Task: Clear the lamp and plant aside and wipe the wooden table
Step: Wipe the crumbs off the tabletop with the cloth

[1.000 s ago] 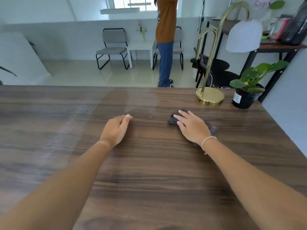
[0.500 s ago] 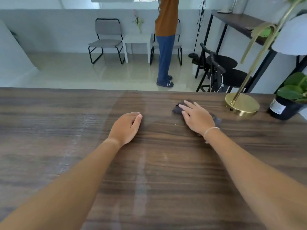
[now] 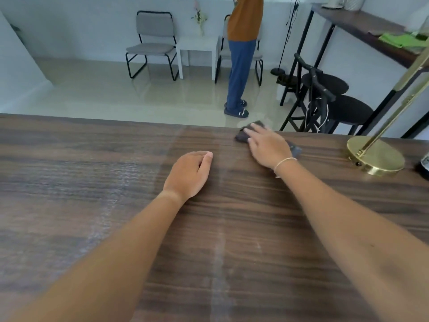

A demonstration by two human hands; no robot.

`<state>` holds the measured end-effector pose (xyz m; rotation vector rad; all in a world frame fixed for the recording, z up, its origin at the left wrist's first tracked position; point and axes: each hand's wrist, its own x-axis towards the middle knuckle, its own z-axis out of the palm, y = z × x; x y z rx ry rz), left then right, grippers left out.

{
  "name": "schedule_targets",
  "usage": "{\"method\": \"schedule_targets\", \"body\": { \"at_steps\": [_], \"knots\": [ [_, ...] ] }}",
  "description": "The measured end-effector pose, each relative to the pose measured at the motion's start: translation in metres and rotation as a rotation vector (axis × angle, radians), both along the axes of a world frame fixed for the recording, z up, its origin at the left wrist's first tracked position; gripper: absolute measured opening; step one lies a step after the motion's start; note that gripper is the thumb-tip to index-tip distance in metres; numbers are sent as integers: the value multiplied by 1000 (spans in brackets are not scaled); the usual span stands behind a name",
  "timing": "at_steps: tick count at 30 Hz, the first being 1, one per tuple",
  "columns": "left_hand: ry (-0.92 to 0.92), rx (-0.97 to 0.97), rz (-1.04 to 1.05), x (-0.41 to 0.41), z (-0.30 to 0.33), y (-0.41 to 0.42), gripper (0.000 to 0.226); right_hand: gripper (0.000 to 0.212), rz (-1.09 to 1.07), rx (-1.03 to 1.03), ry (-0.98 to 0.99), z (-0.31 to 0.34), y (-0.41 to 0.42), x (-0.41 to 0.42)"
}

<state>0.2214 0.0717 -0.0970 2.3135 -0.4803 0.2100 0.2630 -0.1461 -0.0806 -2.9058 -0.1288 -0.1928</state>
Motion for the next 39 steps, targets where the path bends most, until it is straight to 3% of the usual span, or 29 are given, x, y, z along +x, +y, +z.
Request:
{"method": "schedule_targets", "body": {
  "at_steps": [3,5,10,16,20,25,31,39],
  "knots": [
    [-35,-36,7,-2,1,0,51,40,282,20,-30,-14,26,-24],
    [-6,-52,14,-2,1,0,52,39,342,76,-20,-14,11,-32],
    [65,-69,18,0,-3,1,35,41,37,61,43,1,-6,22],
    [34,-86,28,-2,0,0,38,38,318,57,7,-12,15,14],
    [64,-73,42,-3,2,0,37,41,104,57,63,-1,30,46],
    [53,-96,63,-2,0,2,50,40,427,62,73,-6,77,41],
    [80,-129,76,-1,-1,2,50,41,174,57,78,-3,40,44],
    [111,-238,92,1,-1,2,52,40,220,22,31,-6,24,-30]
  ]
}}
